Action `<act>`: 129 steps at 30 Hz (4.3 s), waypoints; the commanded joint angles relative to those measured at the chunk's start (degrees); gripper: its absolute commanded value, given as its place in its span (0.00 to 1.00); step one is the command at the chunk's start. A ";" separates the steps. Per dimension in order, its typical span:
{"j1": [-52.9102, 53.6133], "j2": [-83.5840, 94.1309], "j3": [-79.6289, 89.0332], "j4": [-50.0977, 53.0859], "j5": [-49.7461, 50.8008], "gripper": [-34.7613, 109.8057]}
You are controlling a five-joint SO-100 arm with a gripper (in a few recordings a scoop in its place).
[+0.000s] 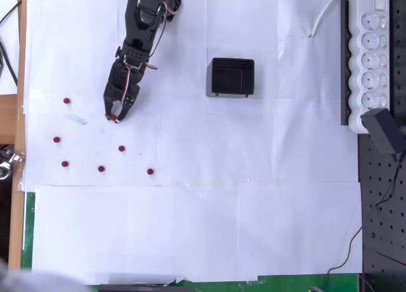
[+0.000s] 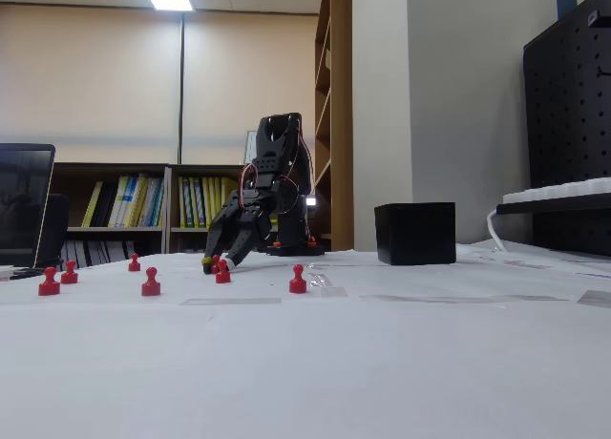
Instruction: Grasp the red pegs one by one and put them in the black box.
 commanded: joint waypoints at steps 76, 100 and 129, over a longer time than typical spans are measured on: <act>25.05 13.36 8.00 -16.35 1.05 0.33; -54.93 -6.86 74.97 96.68 -29.00 0.24; -10.90 -26.10 24.52 64.42 4.39 0.37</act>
